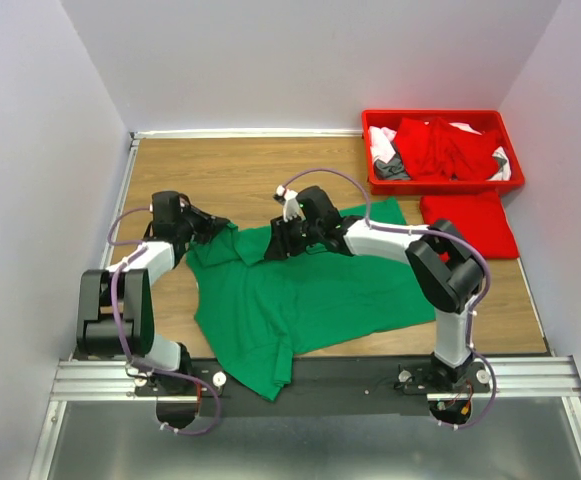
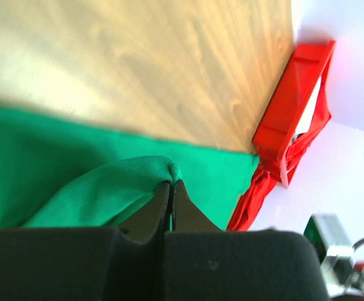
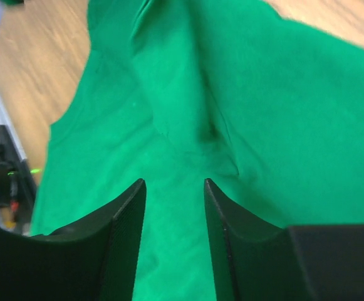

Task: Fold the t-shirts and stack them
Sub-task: Fold the tshirt

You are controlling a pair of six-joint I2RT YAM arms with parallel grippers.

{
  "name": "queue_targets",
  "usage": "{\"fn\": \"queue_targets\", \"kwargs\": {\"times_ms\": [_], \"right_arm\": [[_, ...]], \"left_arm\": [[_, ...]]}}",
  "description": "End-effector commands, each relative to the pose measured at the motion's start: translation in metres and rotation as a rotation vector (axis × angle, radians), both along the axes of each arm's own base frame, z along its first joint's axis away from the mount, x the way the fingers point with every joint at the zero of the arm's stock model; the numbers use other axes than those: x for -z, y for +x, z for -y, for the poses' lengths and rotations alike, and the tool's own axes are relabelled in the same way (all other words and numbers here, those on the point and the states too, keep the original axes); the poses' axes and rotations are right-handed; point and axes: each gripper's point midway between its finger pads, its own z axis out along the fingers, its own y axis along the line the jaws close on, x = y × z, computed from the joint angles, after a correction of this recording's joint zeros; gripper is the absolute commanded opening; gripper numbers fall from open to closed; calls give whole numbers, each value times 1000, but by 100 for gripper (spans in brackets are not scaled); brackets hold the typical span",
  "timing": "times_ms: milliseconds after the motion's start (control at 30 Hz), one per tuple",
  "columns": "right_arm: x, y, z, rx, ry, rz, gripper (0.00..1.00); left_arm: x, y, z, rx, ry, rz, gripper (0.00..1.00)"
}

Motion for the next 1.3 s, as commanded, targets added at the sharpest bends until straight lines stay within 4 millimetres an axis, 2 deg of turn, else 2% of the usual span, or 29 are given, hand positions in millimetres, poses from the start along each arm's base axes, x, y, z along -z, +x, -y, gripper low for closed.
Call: {"fn": "queue_targets", "kwargs": {"times_ms": [0, 167, 500, 533, 600, 800, 833, 867, 1133, 1267], "right_arm": [[6, 12, -15, -16, -57, 136, 48], [7, 17, -26, -27, -116, 249, 48], [21, 19, -58, -69, -230, 400, 47], [15, 22, -63, -71, -230, 427, 47], [26, 19, -70, -88, -251, 434, 47], [59, 14, -68, -84, -351, 423, 46], [61, 22, -62, -38, -389, 446, 45], [64, 22, -60, -31, -404, 447, 45], [70, 30, -48, 37, -463, 466, 41], [70, 29, -48, 31, -458, 461, 35]], "left_arm": [[-16, 25, 1, 62, 24, 83, 0], [-4, 32, 3, 89, 30, 57, 0], [11, 25, 3, 103, 41, 30, 0], [12, 25, 3, 103, 40, 28, 0], [12, 25, 3, 108, 39, 29, 0], [11, 26, 3, 110, 39, 32, 0], [11, 26, 5, 115, 38, 32, 0], [10, 26, 4, 113, 38, 34, 0], [9, 26, 5, 118, 35, 36, 0], [7, 25, 5, 121, 37, 43, 0]]}}
